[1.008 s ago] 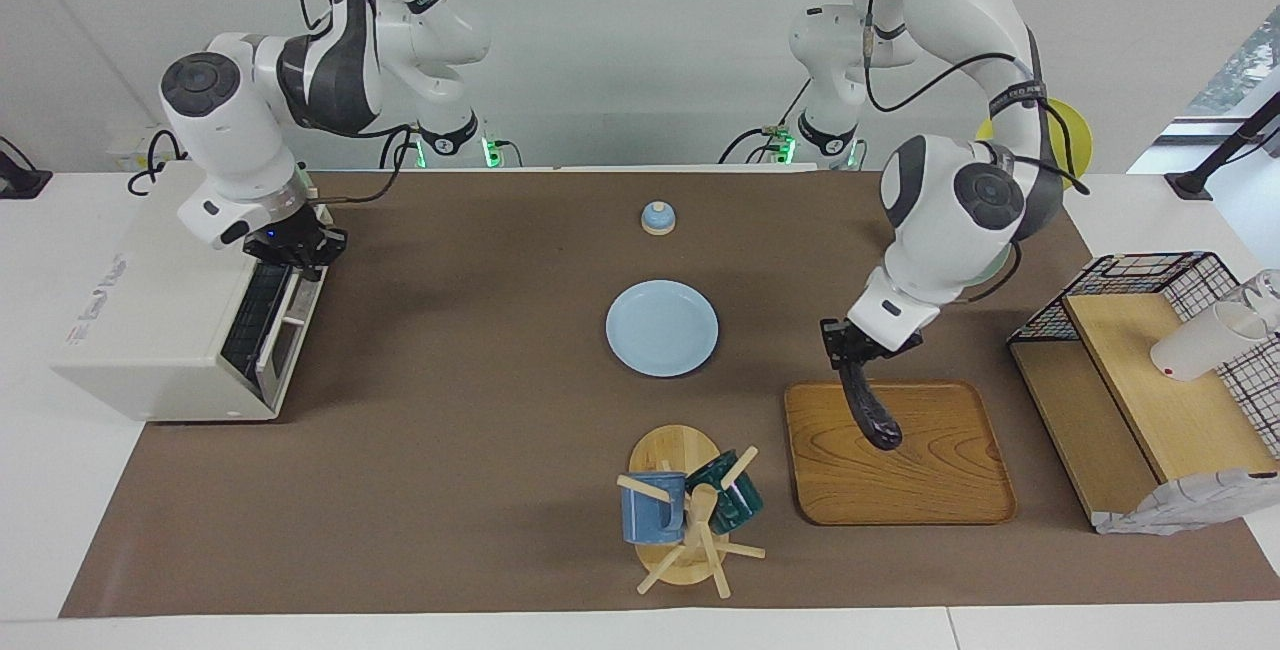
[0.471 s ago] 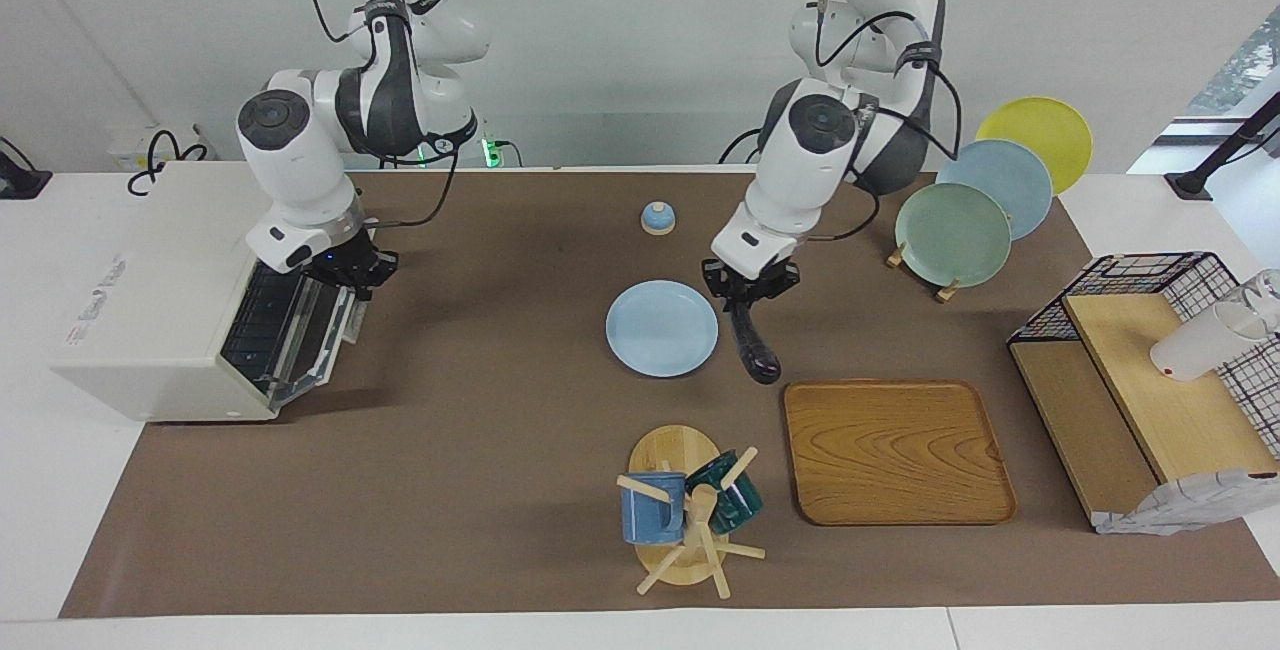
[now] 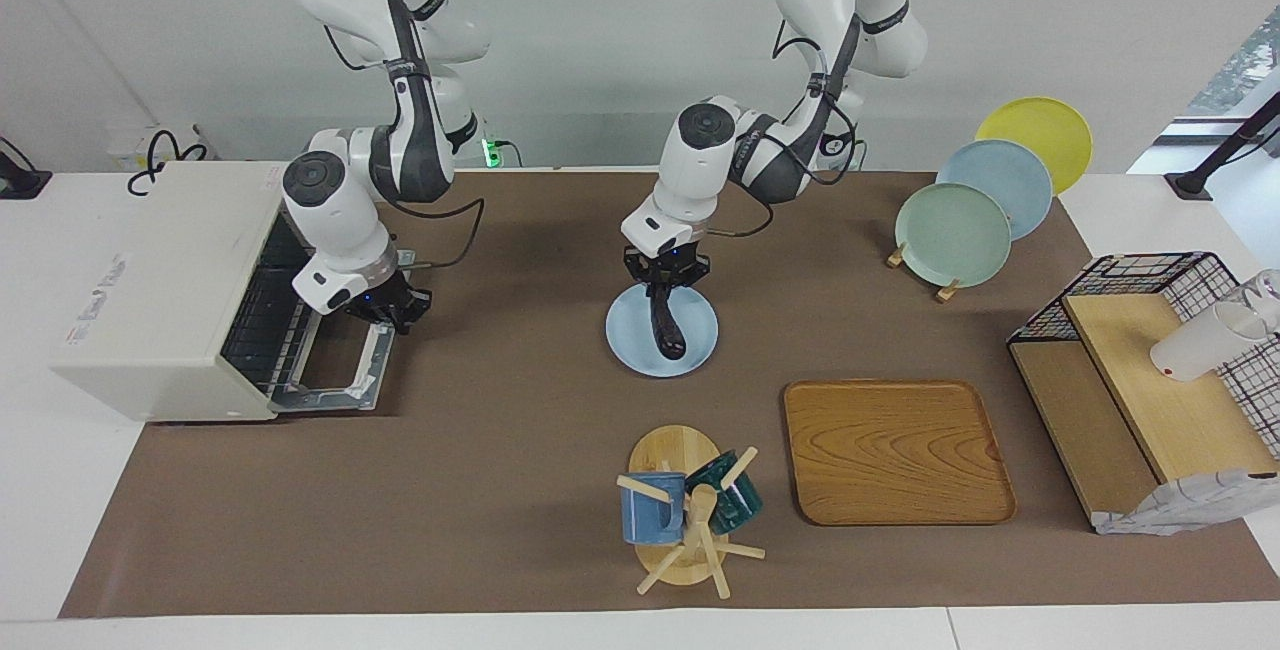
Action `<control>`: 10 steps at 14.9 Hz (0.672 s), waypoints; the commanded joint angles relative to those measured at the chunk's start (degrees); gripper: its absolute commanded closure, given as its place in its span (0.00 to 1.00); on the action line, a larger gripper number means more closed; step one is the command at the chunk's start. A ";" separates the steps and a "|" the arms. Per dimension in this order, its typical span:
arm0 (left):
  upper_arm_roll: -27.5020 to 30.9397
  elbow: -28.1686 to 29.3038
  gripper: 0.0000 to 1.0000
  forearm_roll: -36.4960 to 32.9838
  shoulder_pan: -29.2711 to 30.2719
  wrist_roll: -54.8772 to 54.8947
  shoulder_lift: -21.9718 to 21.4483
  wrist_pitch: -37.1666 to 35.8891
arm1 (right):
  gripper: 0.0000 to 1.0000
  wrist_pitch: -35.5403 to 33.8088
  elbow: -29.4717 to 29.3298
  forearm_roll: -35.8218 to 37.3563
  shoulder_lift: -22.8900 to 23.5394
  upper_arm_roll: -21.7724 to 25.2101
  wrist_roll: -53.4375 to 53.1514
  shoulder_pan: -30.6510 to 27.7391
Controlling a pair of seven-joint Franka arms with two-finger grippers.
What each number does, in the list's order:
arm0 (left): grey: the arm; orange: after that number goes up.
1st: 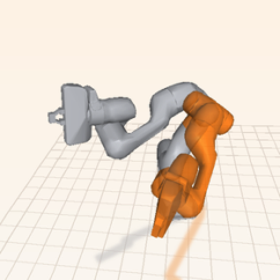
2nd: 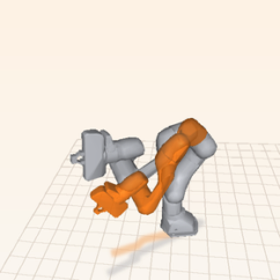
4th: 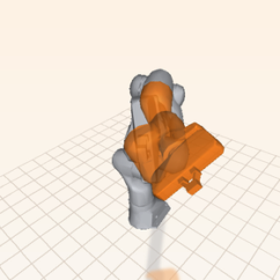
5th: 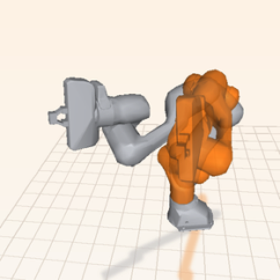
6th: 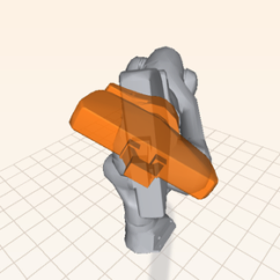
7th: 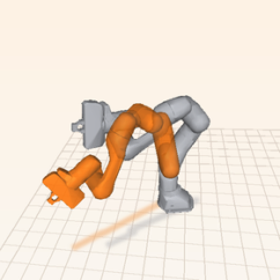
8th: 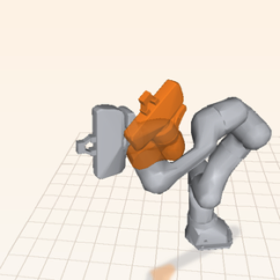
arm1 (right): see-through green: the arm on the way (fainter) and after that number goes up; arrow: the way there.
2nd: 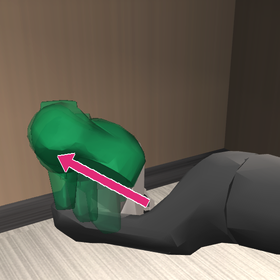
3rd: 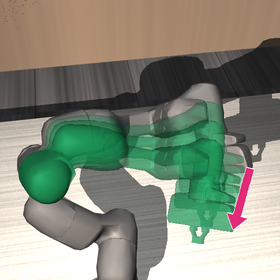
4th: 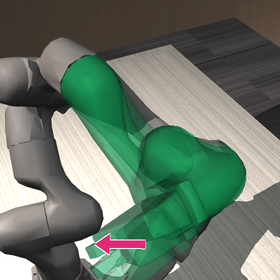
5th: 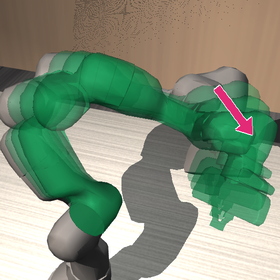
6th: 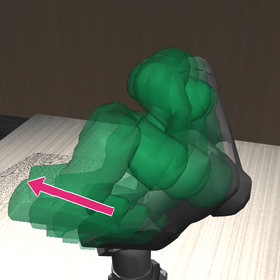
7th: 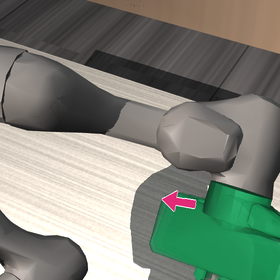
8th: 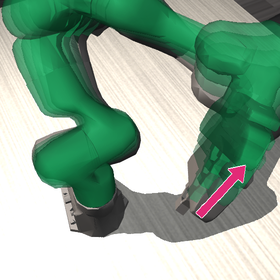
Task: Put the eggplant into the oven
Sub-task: 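Carry the eggplant onto the blue plate while the right gripper opens the oven door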
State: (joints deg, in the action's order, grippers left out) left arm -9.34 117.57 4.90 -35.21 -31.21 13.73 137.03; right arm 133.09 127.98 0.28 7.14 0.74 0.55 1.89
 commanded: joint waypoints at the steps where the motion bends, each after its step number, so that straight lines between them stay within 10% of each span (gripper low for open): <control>1: 1.17 1.69 1.00 1.08 -0.83 0.35 -0.81 1.93 | 1.00 2.70 -0.80 -0.19 1.65 0.58 -0.89 0.13; 4: 1.17 1.61 1.00 1.08 -0.48 0.71 -0.72 1.84 | 1.00 0.69 -4.83 -0.28 2.61 0.58 -6.77 5.30; 5: 1.17 1.52 0.80 1.08 -0.39 0.71 -0.72 1.67 | 1.00 0.25 -6.07 -0.28 2.88 0.58 -8.79 6.97; 6: 1.25 1.43 0.29 1.08 -0.30 0.53 -0.72 1.58 | 1.00 0.24 -6.86 -0.19 2.97 0.58 -10.46 8.04; 7: 1.25 1.26 0.00 1.08 -0.13 0.53 -0.81 1.23 | 1.00 0.24 -7.22 -0.28 2.97 0.58 -12.39 9.18; 10: 1.34 -1.36 0.00 1.08 3.99 1.23 -2.47 -4.10 | 0.54 -0.28 -8.09 -0.19 2.97 0.49 -15.58 10.77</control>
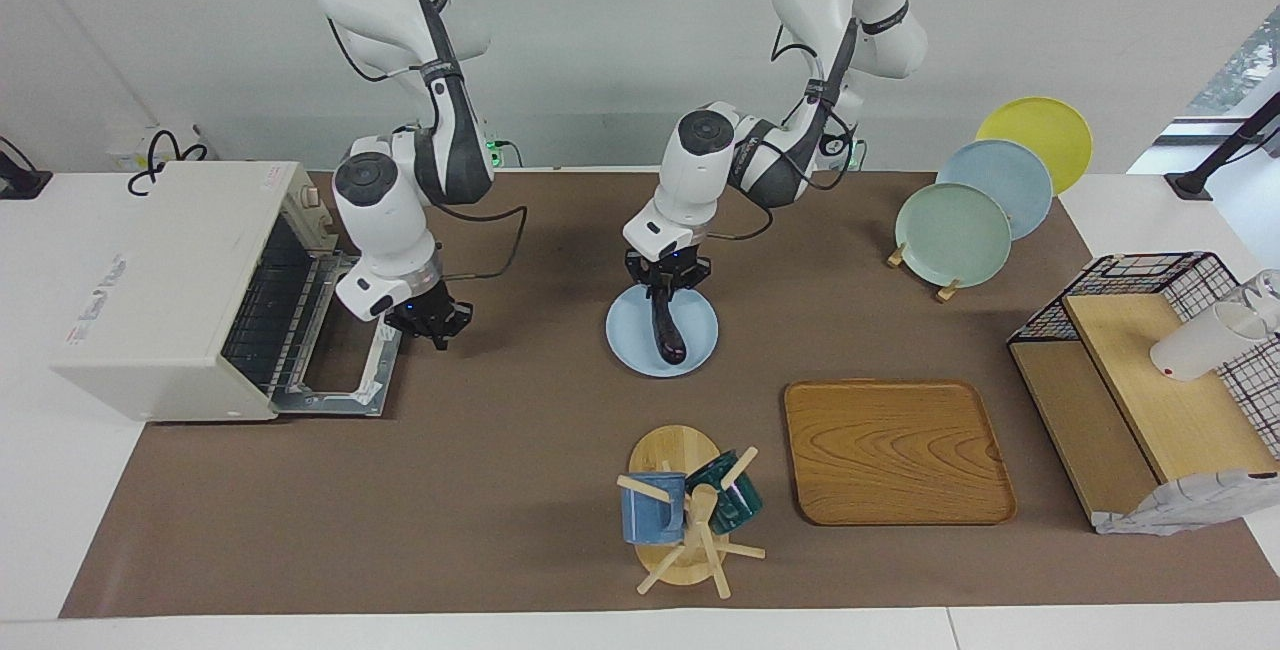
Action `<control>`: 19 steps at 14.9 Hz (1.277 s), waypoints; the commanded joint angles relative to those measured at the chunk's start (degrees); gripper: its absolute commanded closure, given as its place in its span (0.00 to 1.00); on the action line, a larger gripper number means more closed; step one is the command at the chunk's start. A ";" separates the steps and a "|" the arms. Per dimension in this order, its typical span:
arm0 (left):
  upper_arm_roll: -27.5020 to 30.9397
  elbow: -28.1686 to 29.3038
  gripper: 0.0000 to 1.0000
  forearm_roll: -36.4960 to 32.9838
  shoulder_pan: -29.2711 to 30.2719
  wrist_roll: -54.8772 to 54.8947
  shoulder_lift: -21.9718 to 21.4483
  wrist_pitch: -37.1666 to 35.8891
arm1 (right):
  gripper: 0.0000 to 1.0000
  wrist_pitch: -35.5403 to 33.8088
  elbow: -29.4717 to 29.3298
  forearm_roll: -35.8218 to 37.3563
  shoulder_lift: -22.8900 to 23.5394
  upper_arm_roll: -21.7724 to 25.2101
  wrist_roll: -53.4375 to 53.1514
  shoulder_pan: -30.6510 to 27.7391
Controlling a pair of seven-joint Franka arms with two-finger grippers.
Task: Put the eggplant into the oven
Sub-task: 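Carry the eggplant onto the blue plate while the right gripper opens the oven door, then release the eggplant and retract the left gripper while the right gripper reaches the plate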
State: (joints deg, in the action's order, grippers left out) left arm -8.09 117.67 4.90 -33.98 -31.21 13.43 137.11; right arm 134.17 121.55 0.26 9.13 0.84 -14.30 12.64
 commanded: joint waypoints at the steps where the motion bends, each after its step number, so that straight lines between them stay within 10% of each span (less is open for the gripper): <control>1: 0.18 -4.70 0.00 1.08 5.73 3.24 -2.53 -9.09 | 0.54 -4.07 -3.85 -0.17 1.24 -0.40 -0.72 0.54; 7: 0.36 -20.02 0.00 0.47 25.07 20.65 -3.75 -31.36 | 0.49 -12.61 -17.28 -0.08 5.53 -0.93 -7.39 10.98; 11: 0.53 -19.94 0.00 0.29 31.68 25.66 -8.58 -34.44 | 0.53 -21.67 -40.30 3.07 20.90 -0.84 -21.35 22.42; 19: 0.53 -16.95 0.00 -1.21 34.24 27.79 -15.45 -39.11 | 0.53 -12.02 -42.46 6.60 27.17 -0.93 -28.67 31.74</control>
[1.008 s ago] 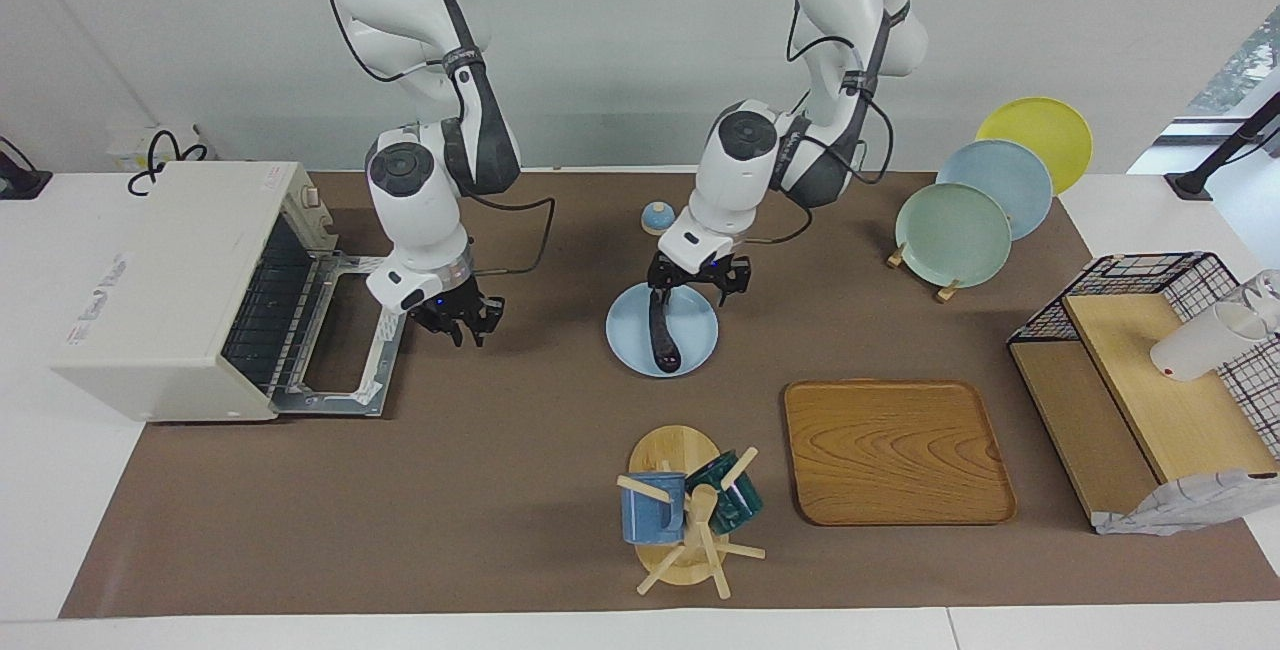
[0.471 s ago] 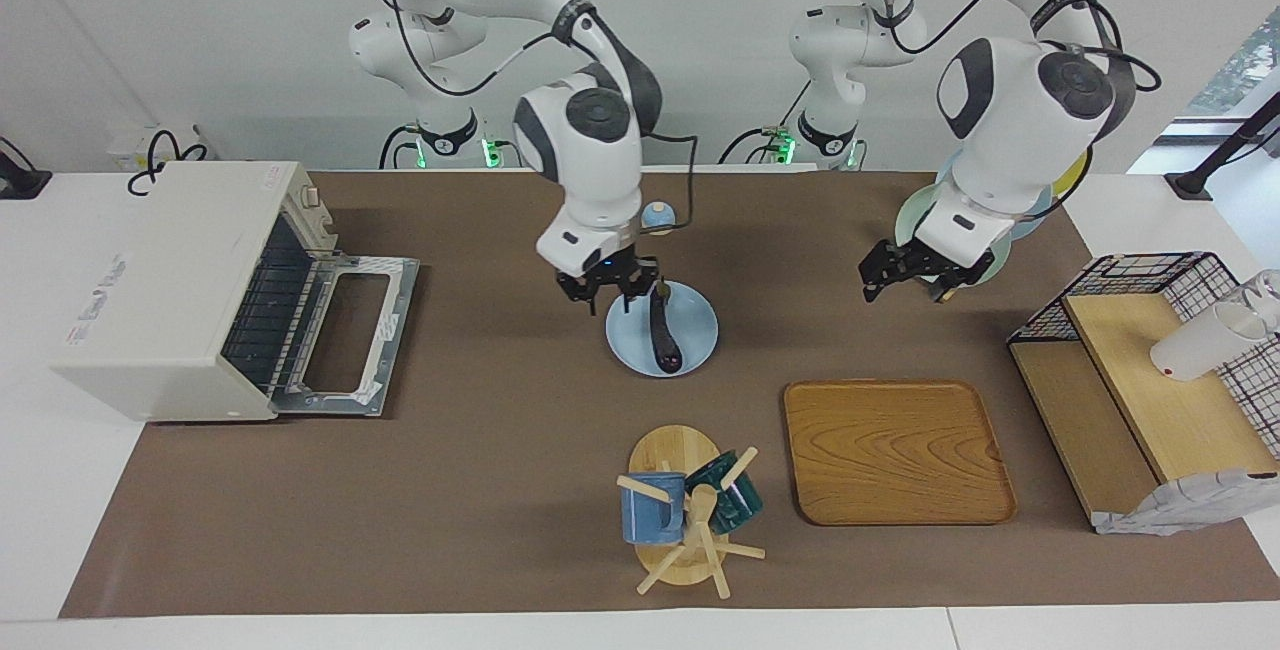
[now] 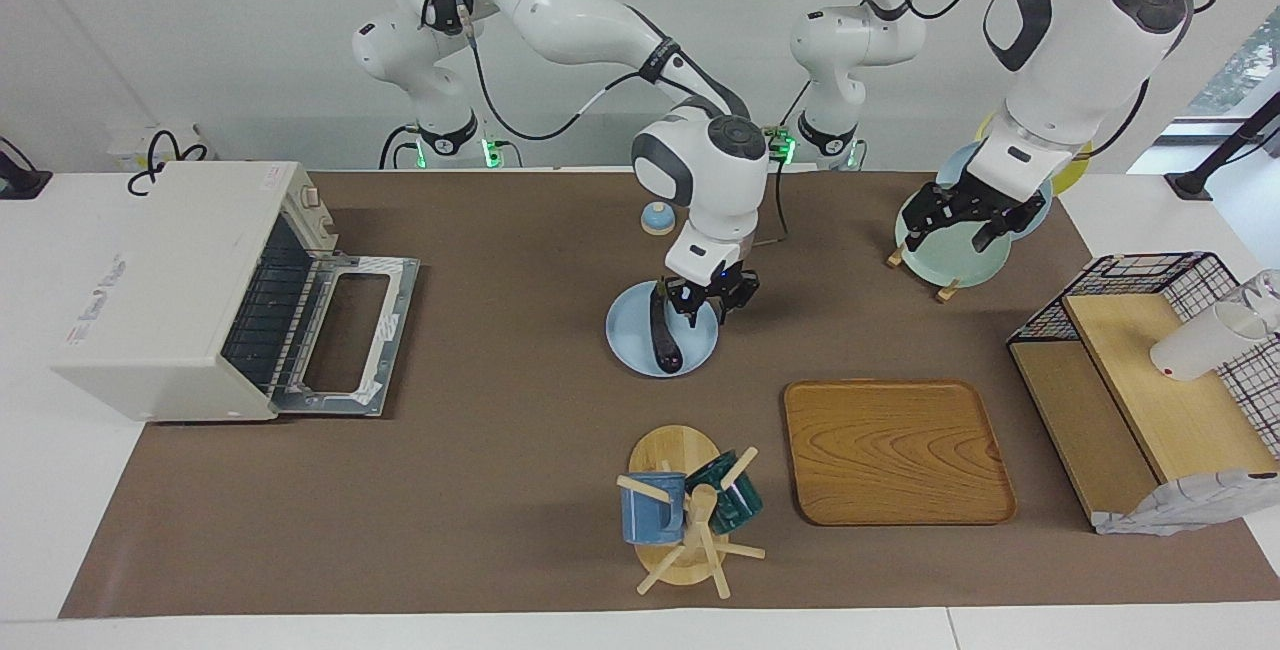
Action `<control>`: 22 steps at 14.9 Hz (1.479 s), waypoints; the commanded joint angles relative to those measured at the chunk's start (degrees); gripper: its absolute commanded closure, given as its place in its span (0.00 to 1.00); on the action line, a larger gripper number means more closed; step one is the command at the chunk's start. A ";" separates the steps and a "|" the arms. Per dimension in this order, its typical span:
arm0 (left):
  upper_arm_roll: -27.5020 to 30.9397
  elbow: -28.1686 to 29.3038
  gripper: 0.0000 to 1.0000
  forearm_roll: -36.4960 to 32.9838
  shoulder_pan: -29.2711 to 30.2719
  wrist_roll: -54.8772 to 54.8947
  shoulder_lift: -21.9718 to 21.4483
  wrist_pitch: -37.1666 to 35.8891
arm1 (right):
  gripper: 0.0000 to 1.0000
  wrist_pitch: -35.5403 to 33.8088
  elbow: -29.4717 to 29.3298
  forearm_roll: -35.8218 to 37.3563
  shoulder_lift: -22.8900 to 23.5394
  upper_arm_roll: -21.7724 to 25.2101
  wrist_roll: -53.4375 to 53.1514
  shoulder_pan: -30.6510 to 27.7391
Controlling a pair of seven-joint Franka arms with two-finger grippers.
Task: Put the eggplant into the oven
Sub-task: 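Grasp the blue plate rim with the right gripper and lift it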
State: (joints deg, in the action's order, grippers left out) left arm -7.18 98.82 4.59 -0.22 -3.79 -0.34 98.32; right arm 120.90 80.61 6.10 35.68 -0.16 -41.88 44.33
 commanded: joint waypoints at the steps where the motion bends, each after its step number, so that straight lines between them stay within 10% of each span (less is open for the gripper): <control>1: -0.38 1.99 0.00 -0.89 0.48 0.36 -2.12 -0.84 | 0.53 2.48 -0.64 0.75 0.45 0.07 -1.27 0.49; 10: -0.21 -0.98 0.00 -5.99 -0.66 0.89 -2.48 -7.25 | 0.56 8.91 9.65 1.11 -2.10 0.07 -1.54 1.81; 13: -0.12 -3.11 0.00 -5.90 -1.19 0.45 -1.77 -8.14 | 1.00 7.95 10.71 2.59 -2.63 0.07 -1.45 1.81; 15: 1.89 -3.28 0.00 -5.29 -3.29 -0.08 -1.25 -6.92 | 1.00 7.77 11.85 3.73 -3.06 0.16 -1.36 1.81; 22: 2.52 -2.75 0.00 -5.29 -3.39 0.36 -1.68 -6.65 | 1.00 -15.60 10.79 17.98 -8.85 0.42 -0.84 -2.83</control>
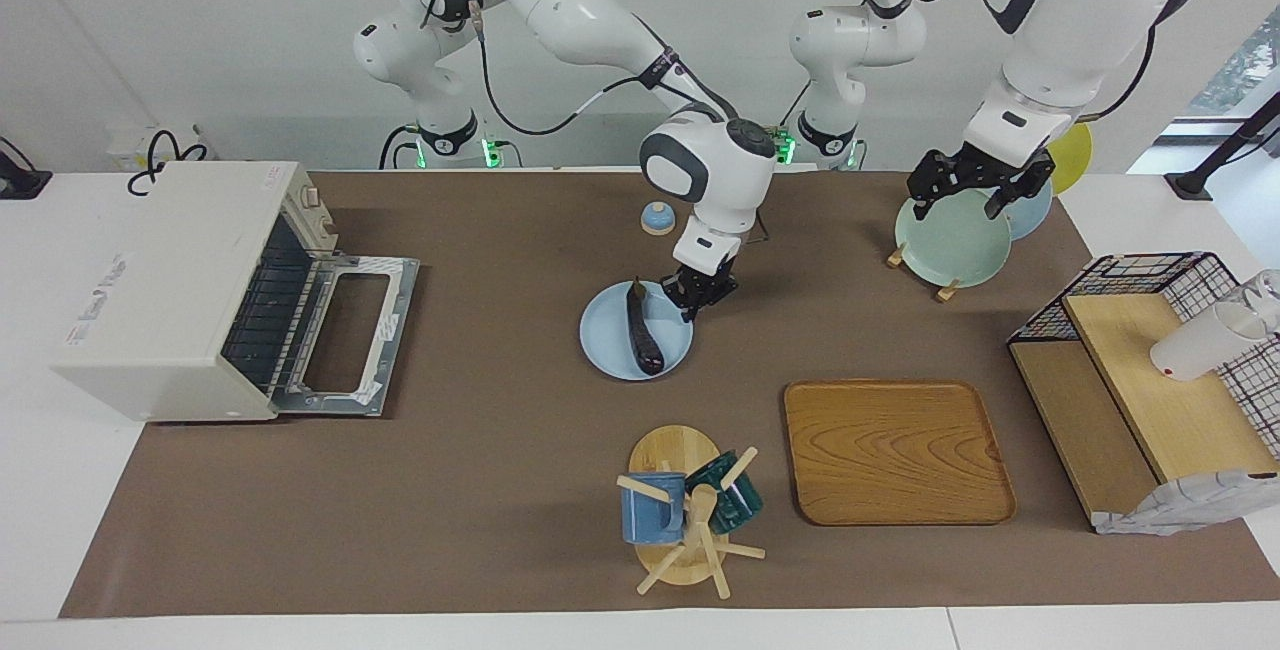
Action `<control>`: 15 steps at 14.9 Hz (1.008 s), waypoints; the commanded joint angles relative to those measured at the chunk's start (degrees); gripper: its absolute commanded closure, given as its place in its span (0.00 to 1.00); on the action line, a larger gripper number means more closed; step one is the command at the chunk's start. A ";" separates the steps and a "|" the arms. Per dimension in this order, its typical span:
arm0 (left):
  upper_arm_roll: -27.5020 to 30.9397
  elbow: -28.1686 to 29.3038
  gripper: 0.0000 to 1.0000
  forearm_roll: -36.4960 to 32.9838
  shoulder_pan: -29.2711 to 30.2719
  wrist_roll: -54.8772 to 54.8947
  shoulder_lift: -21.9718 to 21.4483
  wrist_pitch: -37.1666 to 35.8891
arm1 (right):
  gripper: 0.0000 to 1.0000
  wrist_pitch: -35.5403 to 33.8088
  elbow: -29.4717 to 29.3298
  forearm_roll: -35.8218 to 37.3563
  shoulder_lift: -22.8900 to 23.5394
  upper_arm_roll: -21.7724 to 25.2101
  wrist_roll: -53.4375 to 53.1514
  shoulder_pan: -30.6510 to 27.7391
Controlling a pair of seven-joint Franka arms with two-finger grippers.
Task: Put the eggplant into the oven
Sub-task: 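Carry the plate with the eggplant into the open oven with the right gripper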
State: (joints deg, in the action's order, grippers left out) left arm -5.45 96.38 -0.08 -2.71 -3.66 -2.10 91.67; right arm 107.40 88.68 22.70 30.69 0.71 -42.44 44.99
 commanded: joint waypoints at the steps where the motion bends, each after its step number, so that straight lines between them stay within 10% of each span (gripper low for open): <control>1: 0.79 -0.31 0.00 -0.62 -0.81 0.14 0.08 0.00 | 1.00 -2.80 4.20 1.38 -5.63 -0.53 -0.01 -5.59; 9: 0.88 -0.31 0.00 2.01 -0.81 -1.88 0.08 0.70 | 1.00 3.34 32.41 1.03 -30.67 -0.62 16.31 -25.45; 15: 0.88 -0.22 0.00 2.01 -0.81 -1.96 0.08 0.44 | 1.00 8.86 36.46 -2.57 -33.51 -0.62 35.21 -42.07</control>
State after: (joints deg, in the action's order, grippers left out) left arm -5.40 96.38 1.24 -2.71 -4.82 -2.10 91.98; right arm 112.79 122.24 21.47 -1.54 1.10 -12.22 7.66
